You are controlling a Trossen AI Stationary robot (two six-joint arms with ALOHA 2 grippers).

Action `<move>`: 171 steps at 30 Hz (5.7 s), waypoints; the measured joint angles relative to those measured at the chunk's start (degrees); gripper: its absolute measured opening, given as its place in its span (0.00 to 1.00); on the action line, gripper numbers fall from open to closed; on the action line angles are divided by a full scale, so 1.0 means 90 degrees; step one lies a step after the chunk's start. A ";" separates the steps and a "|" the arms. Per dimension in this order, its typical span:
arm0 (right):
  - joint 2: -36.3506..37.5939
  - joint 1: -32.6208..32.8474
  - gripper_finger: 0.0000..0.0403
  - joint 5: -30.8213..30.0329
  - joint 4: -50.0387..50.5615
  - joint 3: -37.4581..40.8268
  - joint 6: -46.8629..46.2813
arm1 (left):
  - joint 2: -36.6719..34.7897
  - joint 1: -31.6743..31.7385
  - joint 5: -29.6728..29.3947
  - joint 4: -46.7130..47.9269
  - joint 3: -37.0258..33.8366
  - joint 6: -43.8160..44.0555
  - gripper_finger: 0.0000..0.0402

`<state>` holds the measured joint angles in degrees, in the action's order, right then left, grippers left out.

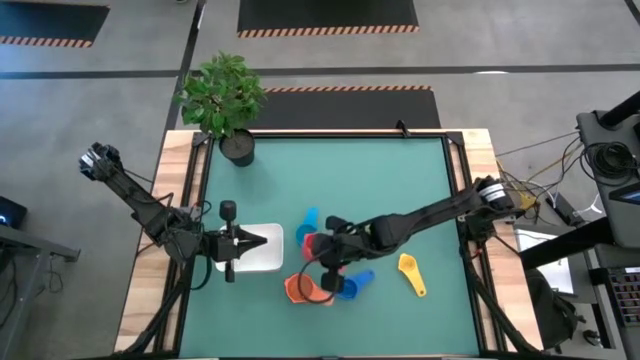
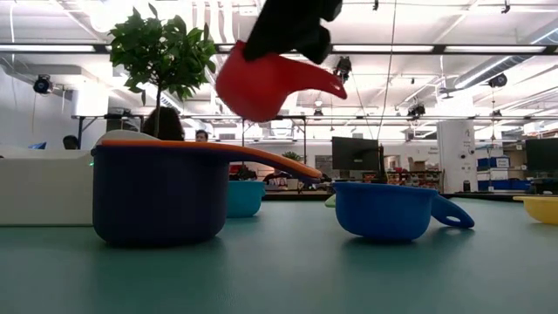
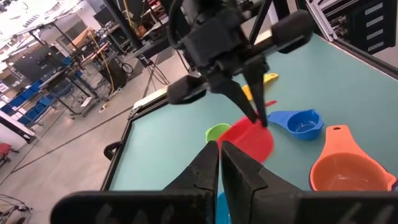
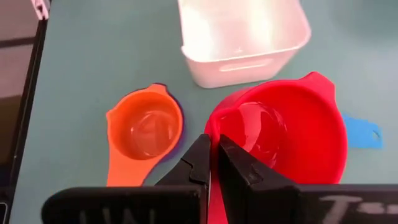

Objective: Nest measuring cups in basket
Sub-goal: Stack the red measuring cup in the top of the purple measuring cup

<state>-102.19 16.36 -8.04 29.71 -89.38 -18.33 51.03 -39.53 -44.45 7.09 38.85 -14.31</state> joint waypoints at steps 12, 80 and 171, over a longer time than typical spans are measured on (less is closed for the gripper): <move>-0.0318 0.0354 0.02 0.0275 -0.0278 -0.0350 0.0326 | 0.0000 0.0000 0.0000 -0.0045 0.0000 0.0000 0.00; -0.0894 0.0591 0.16 0.0146 -0.0343 -0.0343 0.0539 | 0.0000 0.0001 0.0000 -0.0070 0.0000 0.0000 0.00; -0.0610 0.0985 0.02 0.0362 0.0618 0.0816 0.1492 | 0.4921 -0.0798 0.1942 0.1010 0.2802 0.3191 0.00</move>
<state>-107.68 25.23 -4.78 35.28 -82.03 -4.90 95.31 -46.72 -26.97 16.18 64.07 14.41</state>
